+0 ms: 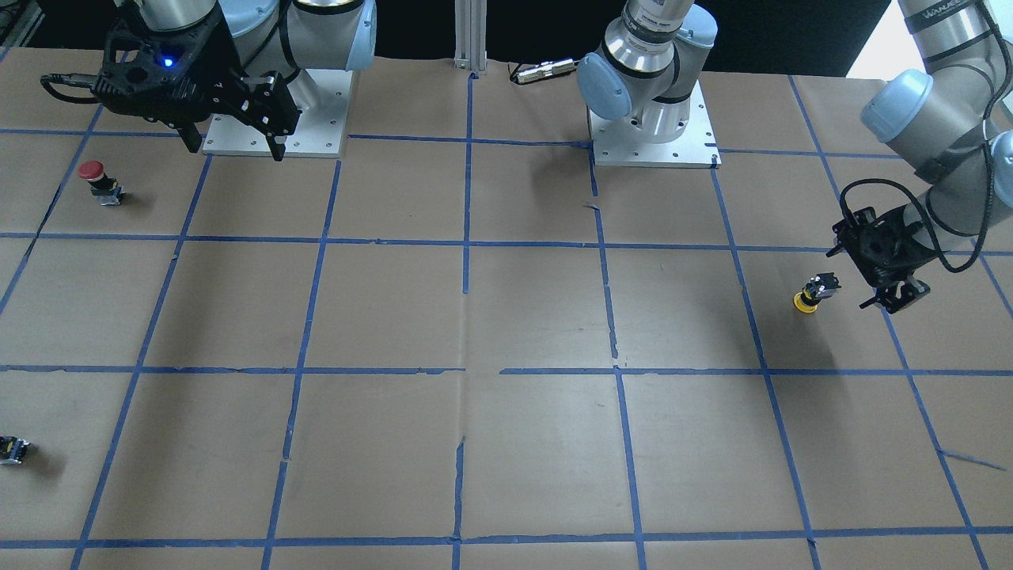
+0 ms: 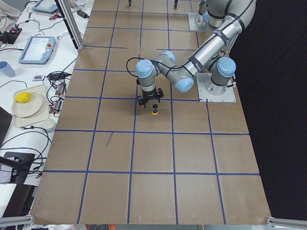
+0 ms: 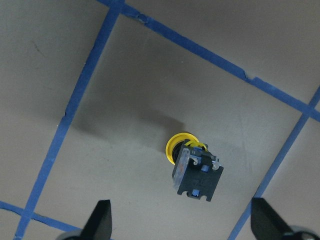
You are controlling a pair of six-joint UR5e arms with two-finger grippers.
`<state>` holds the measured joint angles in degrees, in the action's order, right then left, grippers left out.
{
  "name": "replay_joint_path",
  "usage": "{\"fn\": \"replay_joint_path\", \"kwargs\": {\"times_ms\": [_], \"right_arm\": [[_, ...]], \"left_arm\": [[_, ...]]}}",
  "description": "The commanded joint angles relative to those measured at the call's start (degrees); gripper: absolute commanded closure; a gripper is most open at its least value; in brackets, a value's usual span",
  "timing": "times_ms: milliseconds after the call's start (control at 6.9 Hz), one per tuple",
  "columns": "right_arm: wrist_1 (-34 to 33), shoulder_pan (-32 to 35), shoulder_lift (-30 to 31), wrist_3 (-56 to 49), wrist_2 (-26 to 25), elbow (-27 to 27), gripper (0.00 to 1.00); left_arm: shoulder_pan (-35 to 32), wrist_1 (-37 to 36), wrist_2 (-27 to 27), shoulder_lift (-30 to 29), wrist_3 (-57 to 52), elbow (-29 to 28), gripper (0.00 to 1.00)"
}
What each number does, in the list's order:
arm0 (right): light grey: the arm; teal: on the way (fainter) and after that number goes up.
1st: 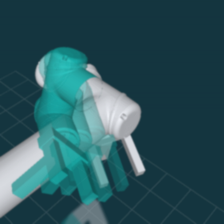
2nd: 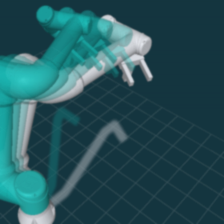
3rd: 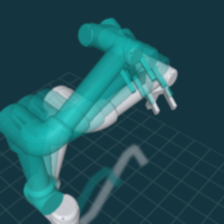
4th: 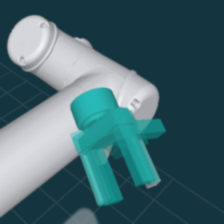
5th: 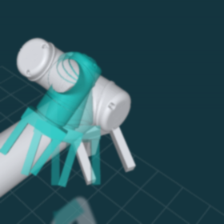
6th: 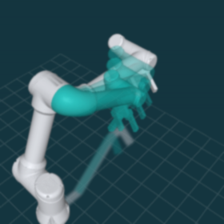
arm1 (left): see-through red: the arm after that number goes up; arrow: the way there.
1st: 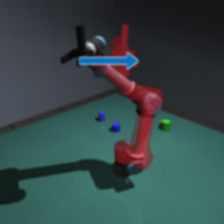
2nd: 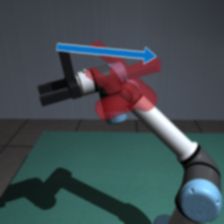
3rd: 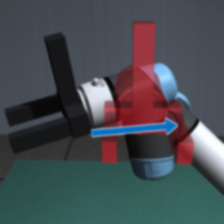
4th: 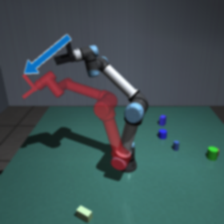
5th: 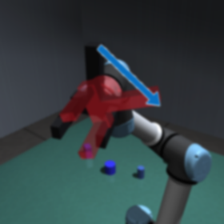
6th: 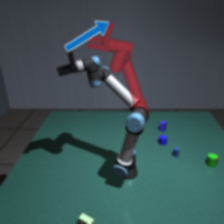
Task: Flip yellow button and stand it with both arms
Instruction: 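Lower the left gripper over the yellow button's body and close on it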
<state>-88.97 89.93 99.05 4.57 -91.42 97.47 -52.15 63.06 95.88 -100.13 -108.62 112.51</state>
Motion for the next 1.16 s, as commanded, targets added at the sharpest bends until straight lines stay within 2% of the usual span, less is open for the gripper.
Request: {"fn": "replay_joint_path", "kwargs": {"times_ms": [0, 290, 724, 869, 1014], "right_arm": [[-0.1, 0.0, 0.0, 0.0, -0.1, 0.0, 0.0], [-0.1, 0.1, 0.0, 0.0, -0.1, 0.0, 0.0], [-0.2, 0.0, 0.0, 0.0, -0.1, 0.0, 0.0], [-0.2, 0.0, 0.0, 0.0, -0.1, 0.0, 0.0], [-0.2, 0.1, 0.0, 0.1, 0.3, 0.1, 0.0]], "left_arm": [[1.9, -1.7, 0.0, 0.4, -6.8, 4.8, 0.03], [2.5, -6.3, -0.3, 0.4, -10.3, 5.3, 0.04], [2.5, -6.6, -2.5, -0.5, -11.4, 5.3, 0.09], [2.4, -6.6, -2.5, -0.6, -11.4, 5.4, 0.14], [2.4, -6.6, -2.5, -0.6, -11.4, 5.4, 0.29]]}}
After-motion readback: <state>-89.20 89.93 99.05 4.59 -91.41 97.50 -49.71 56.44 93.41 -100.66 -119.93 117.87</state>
